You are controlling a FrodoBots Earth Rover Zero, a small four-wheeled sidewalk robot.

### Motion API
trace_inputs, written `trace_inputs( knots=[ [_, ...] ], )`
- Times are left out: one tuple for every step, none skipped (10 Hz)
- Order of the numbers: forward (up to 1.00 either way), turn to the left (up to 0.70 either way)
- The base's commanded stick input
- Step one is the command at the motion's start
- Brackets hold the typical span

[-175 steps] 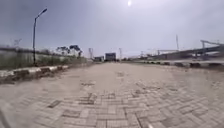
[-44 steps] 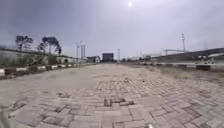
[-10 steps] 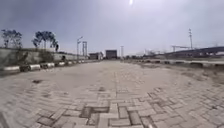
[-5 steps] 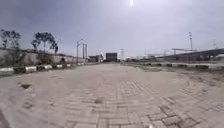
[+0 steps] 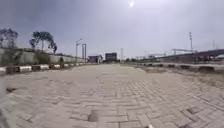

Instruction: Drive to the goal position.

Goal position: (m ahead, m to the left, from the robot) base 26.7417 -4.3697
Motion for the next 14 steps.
trace_inputs(
  knots=[
    [1.0,0.37],
    [1.0,0.21],
    [1.0,0.0],
    [1.0,0.0],
    [1.0,0.0],
    [1.0,0.0],
    [1.0,0.0],
    [1.0,0.0],
    [1.0,0.0],
    [1.0,0.0],
    [1.0,0.0],
    [1.0,0.0],
    [1.0,0.0],
    [1.0,0.0]
  ],
)
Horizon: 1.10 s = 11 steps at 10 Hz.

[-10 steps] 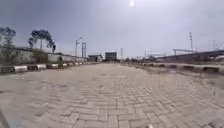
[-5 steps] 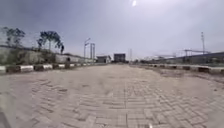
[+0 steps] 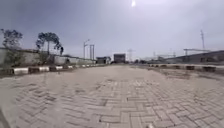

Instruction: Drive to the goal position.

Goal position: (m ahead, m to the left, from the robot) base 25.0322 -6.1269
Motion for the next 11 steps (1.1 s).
trace_inputs(
  knots=[
    [1.0,0.0],
    [1.0,0.0],
    [1.0,0.0],
    [1.0,0.0],
    [1.0,0.0],
    [1.0,0.0],
    [1.0,0.0],
    [1.0,0.0],
    [1.0,0.0],
    [1.0,0.0],
    [1.0,0.0]
  ],
)
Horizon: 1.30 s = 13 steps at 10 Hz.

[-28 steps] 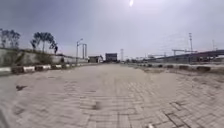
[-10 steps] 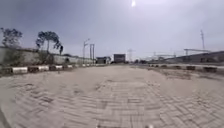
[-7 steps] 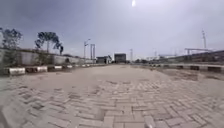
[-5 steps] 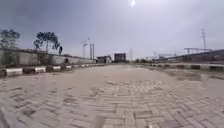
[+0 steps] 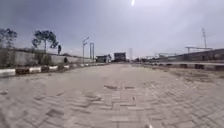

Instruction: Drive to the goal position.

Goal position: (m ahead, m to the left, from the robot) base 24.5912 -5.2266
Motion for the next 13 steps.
trace_inputs(
  knots=[
    [1.0,0.0],
    [1.0,0.0],
    [1.0,0.0],
    [1.0,0.0],
    [1.0,0.0],
    [1.0,0.0],
    [1.0,0.0],
    [1.0,0.0],
    [1.0,0.0],
    [1.0,0.0],
    [1.0,0.0],
    [1.0,0.0],
    [1.0,0.0]
  ],
)
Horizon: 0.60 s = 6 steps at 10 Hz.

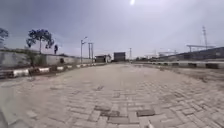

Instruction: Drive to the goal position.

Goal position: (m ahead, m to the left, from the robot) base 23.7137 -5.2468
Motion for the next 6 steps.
trace_inputs(
  knots=[
    [1.0,0.0],
    [1.0,0.0],
    [1.0,0.0],
    [1.0,0.0],
    [1.0,0.0],
    [1.0,0.0]
  ],
)
